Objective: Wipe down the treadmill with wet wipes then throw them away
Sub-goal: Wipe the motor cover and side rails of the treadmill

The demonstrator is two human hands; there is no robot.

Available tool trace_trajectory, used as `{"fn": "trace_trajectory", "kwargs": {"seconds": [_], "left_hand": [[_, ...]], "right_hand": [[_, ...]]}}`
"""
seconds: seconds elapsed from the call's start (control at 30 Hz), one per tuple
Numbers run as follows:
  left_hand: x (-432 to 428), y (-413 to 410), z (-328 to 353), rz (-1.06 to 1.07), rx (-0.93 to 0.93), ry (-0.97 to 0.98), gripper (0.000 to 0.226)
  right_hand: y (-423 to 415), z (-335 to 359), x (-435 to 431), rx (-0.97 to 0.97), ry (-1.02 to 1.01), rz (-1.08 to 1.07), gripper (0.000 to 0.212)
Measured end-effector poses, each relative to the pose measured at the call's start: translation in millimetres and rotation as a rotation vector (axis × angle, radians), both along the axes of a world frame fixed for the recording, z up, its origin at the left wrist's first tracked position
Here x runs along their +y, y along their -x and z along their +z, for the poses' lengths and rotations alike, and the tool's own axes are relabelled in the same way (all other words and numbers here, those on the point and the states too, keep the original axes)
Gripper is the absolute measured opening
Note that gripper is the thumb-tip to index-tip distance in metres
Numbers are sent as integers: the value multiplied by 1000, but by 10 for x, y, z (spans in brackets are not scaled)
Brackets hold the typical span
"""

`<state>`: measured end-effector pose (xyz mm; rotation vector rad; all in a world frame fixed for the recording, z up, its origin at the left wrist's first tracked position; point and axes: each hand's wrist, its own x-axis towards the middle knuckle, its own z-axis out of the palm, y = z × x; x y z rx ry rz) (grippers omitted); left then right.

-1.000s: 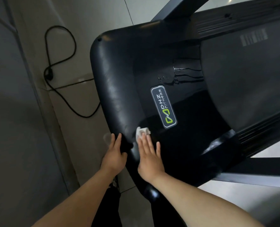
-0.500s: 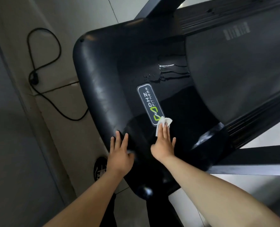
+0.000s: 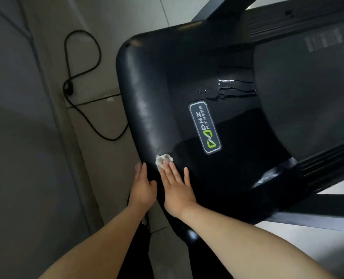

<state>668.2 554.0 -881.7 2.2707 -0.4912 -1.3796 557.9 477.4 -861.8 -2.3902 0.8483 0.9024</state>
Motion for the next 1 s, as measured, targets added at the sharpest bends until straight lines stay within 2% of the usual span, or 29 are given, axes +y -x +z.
{"fn": "trace_trajectory", "kwargs": {"seconds": [0.17, 0.23, 0.37, 0.43, 0.5, 0.6, 0.8, 1.0], "left_hand": [[135, -59, 1, 109, 93, 7, 67], [148, -84, -15, 197, 135, 58, 65], [185, -116, -29, 231, 212, 106, 68], [202, -124, -13, 222, 230, 118, 67], [215, -149, -15, 242, 228, 111, 65], [266, -200, -52, 354, 224, 100, 63], [291, -255, -11, 388, 207, 154, 60], [145, -282, 16, 378, 187, 169, 60]], "right_hand": [[-173, -59, -80, 8, -3, 232, 92], [-225, -75, -213, -8, 32, 168, 96], [-350, -19, -400, -8, 123, -139, 101], [-380, -2, -329, -10, 104, -154, 101], [-389, -4, -183, 3, 54, -50, 100], [-401, -10, 19, 65, -10, 223, 94], [-441, -46, -120, 132, 26, 558, 82], [-634, -1, -491, 16, 79, 312, 92]]}}
